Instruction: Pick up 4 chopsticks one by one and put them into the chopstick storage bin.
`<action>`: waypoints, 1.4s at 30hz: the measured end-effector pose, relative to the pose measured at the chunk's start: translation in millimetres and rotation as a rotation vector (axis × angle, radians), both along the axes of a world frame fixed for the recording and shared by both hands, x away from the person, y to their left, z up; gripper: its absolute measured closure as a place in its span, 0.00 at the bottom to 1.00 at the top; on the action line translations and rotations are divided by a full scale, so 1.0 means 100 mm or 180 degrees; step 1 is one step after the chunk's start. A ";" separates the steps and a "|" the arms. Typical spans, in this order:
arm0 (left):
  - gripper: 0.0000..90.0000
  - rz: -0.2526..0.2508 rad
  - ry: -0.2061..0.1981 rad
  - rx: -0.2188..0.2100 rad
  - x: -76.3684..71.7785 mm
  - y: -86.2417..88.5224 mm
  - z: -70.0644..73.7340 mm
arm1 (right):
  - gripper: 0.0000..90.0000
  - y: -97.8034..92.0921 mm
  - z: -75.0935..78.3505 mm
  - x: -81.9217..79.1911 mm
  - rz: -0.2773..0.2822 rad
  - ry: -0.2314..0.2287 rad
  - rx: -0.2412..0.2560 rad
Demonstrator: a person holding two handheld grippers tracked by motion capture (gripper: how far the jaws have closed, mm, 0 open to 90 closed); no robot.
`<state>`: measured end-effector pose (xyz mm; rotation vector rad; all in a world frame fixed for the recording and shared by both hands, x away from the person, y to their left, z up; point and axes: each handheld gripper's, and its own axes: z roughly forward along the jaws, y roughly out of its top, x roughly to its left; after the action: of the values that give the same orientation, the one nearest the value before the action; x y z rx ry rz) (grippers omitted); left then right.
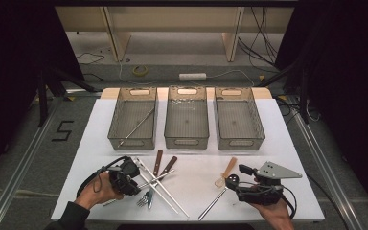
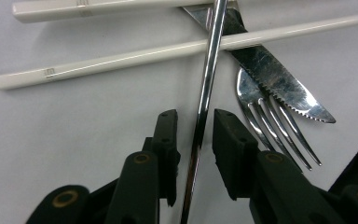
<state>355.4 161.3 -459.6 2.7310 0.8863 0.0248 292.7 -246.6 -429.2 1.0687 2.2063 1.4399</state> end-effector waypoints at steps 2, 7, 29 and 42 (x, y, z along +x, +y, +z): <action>0.80 0.0000 0.0001 -0.0010 0.00 -0.01 -0.01 | 0.31 0.00 0.00 0.00 0.0002 0.0002 0.0001; 0.83 -0.0031 -0.0029 -0.0021 0.00 -0.02 -0.02 | 0.31 0.00 0.00 0.00 0.0009 0.0004 -0.0006; 0.95 -0.0252 -0.0263 -0.0085 -0.07 -0.05 0.13 | 0.31 0.00 0.00 0.00 0.0010 0.0016 -0.0011; 0.95 0.0009 -0.0415 -0.0441 -0.03 0.02 0.30 | 0.31 0.00 0.00 0.00 0.0006 0.0009 -0.0012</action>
<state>352.1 163.8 -429.5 2.5675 0.8236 0.1352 293.1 -246.6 -429.6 1.0685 2.2116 1.4354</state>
